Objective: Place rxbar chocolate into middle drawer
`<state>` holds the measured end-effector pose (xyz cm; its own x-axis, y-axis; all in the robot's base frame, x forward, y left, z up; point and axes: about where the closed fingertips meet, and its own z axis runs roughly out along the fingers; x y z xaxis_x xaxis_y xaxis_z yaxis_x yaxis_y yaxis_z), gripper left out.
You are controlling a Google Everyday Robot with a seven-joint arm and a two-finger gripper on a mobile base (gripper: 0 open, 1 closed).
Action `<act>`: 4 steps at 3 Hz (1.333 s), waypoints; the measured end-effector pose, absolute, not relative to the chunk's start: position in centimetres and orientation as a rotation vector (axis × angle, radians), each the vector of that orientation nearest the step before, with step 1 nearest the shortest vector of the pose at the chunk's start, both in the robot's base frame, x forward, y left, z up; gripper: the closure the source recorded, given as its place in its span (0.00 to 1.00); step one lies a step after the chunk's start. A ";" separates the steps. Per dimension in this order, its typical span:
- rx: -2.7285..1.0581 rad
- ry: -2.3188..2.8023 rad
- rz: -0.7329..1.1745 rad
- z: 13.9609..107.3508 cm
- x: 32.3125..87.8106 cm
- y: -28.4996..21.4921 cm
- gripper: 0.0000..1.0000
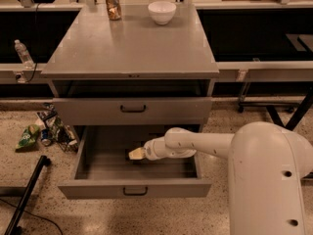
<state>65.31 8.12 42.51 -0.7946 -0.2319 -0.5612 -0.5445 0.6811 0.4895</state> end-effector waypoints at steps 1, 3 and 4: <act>-0.583 2.400 0.937 44.0 65.1 6.4 0.14; -0.585 2.348 0.931 51.6 61.5 -2.0 0.61; -0.542 2.305 0.921 55.9 58.6 -6.2 0.84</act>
Offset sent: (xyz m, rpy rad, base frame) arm -0.0329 -0.1133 0.1035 0.0784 -0.0938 -0.0519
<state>58.64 -6.15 55.95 -0.7416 -0.1481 -0.6543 -0.5582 0.6773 0.4793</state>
